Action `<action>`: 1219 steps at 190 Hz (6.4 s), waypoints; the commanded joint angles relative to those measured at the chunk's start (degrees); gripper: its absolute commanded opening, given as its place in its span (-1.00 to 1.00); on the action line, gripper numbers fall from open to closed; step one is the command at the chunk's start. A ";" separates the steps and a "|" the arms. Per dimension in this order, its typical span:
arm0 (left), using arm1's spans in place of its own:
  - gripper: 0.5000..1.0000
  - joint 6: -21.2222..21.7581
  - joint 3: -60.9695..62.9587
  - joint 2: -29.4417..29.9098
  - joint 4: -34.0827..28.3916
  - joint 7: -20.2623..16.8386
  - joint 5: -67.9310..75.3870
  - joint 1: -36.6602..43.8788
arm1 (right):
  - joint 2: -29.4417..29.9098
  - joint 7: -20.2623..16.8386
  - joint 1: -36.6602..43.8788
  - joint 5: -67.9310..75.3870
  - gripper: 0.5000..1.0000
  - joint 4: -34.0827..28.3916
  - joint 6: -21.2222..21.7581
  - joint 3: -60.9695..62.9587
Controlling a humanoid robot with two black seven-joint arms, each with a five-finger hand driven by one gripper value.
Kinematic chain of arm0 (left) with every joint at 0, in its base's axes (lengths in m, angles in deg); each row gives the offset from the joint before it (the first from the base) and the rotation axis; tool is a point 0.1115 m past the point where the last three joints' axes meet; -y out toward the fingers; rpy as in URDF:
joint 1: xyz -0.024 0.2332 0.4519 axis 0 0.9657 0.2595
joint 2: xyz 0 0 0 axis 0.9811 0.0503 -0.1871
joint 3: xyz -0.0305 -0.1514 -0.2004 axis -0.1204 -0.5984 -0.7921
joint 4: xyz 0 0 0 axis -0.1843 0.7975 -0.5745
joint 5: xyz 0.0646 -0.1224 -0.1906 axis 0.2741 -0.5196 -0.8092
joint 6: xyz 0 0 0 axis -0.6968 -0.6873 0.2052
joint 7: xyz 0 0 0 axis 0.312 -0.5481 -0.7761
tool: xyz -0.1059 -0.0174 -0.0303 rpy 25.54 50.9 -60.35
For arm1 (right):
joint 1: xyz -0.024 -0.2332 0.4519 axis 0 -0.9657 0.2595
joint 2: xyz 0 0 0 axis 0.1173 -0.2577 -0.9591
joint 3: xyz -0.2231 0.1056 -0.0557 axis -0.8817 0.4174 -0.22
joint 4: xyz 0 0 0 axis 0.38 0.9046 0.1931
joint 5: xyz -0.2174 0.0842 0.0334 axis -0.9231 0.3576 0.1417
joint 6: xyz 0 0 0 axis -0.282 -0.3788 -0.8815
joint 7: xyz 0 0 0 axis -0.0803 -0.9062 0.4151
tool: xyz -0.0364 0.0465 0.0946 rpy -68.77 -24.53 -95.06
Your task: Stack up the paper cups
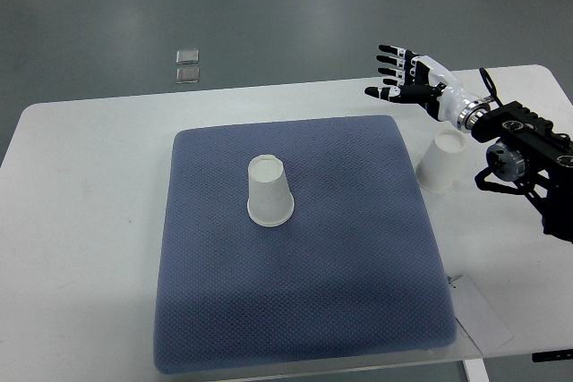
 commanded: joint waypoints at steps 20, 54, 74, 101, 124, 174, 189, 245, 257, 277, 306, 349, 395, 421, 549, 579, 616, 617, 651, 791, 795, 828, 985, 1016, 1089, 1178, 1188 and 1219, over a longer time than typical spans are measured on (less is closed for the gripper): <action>1.00 0.00 0.00 0.00 0.00 -0.02 -0.02 0.00 | -10.09 2.46 1.12 -9.52 0.69 -7.32 2.84 -4.64; 1.00 0.00 0.00 0.00 0.00 -0.02 -0.02 0.00 | -15.54 6.15 2.70 -26.48 0.69 -12.06 2.75 -8.86; 1.00 0.00 0.00 0.00 0.00 -0.02 0.06 0.00 | -17.12 8.35 3.49 -35.62 0.69 -12.77 2.13 -11.59; 1.00 0.00 0.00 0.00 0.00 -0.02 -0.02 0.00 | -18.18 9.49 3.58 -43.45 0.69 -12.77 1.96 -12.64; 1.00 0.00 0.00 0.00 0.00 -0.02 0.06 0.00 | -18.18 9.49 3.76 -47.05 0.69 -12.59 1.17 -14.22; 1.00 0.00 0.00 0.00 0.00 -0.02 0.06 0.00 | -15.46 9.49 3.84 -51.00 0.69 -7.50 -5.95 -20.28; 1.00 0.00 0.00 0.00 0.00 -0.02 -0.02 0.00 | -14.84 9.49 3.84 -51.00 0.69 -5.82 -6.83 -20.90; 1.00 0.00 0.00 0.00 0.00 -0.02 -0.02 0.00 | -13.96 9.49 3.84 -51.62 0.51 -4.33 -7.45 -21.34; 1.00 0.00 0.00 0.00 0.00 -0.02 -0.02 0.00 | -13.87 9.49 3.84 -52.15 0.42 -3.71 -7.36 -21.34; 1.00 0.00 0.00 0.00 0.00 -0.02 -0.02 0.00 | -13.87 9.49 3.93 -52.32 0.23 -3.10 -7.36 -22.13; 1.00 0.00 0.00 0.00 0.00 -0.02 -0.02 0.00 | -13.87 9.49 4.11 -52.32 0.02 -3.10 -7.45 -22.48; 1.00 0.00 0.00 0.00 0.00 -0.02 0.06 0.00 | -13.96 9.32 4.28 -52.23 -0.57 -3.10 -7.36 -22.40; 1.00 0.00 0.00 0.00 0.00 -0.02 -0.02 0.00 | -14.84 9.67 8.32 -51.18 -0.91 -3.89 -6.74 -21.87; 1.00 0.00 0.00 0.00 0.00 -0.02 0.06 0.00 | -14.93 10.29 13.95 -50.12 -0.95 -5.91 -4.72 -21.52; 1.00 0.00 0.00 0.00 0.00 -0.02 -0.02 0.00 | -6.58 9.50 30.83 -45.64 -0.96 -25.33 8.37 -21.25; 1.00 0.00 0.00 0.00 0.00 -0.02 -0.02 0.00 | -3.33 8.00 30.74 -45.99 -0.93 -25.16 8.64 -21.52; 1.00 0.00 0.00 0.00 0.00 -0.02 -0.02 0.00 | -1.66 7.39 30.30 -46.35 -0.92 -24.63 8.64 -22.22; 1.00 0.00 0.00 0.00 0.00 -0.02 -0.02 0.00 | -1.66 7.21 30.30 -46.43 -0.92 -24.63 8.64 -22.22; 1.00 0.00 0.00 0.00 0.00 -0.02 -0.02 0.00 | -1.57 7.12 28.98 -49.42 -0.92 -24.28 8.02 -23.10; 1.00 0.00 0.00 0.00 0.00 -0.02 -0.02 0.00 | -0.25 6.59 27.66 -51.27 -0.85 -24.10 7.76 -24.15; 1.00 0.00 0.00 0.00 0.00 -0.02 -0.02 0.00 | -0.07 6.59 27.66 -51.27 -0.84 -24.02 7.76 -24.15; 1.00 0.00 0.00 0.00 0.00 -0.02 -0.02 0.00 | 0.37 5.45 26.70 -51.27 -0.39 -24.02 7.67 -24.07; 1.00 0.00 0.00 0.00 0.00 -0.02 0.06 0.00 | -4.91 5.01 16.68 -36.59 0.67 -16.99 3.63 -17.47; 1.00 0.00 0.00 0.00 0.00 -0.02 0.06 0.00 | -3.59 1.06 11.58 -21.13 0.67 -4.78 2.84 -9.30; 1.00 0.00 0.00 0.00 0.00 -0.02 0.06 0.00 | -0.25 -2.99 5.60 2.78 0.67 8.50 0.73 -5.52; 1.00 0.00 0.00 0.00 0.00 -0.02 -0.02 0.00 | 1.77 -2.90 2.35 12.54 0.68 9.29 -2.44 -4.11; 1.00 0.00 0.00 0.00 0.00 -0.02 0.06 0.00 | 2.04 -2.81 2.26 12.54 0.68 9.29 -2.44 -3.50; 1.00 0.00 0.00 0.00 0.00 -0.02 -0.02 0.00 | 2.83 -2.72 1.65 12.63 0.68 9.21 -2.35 -2.27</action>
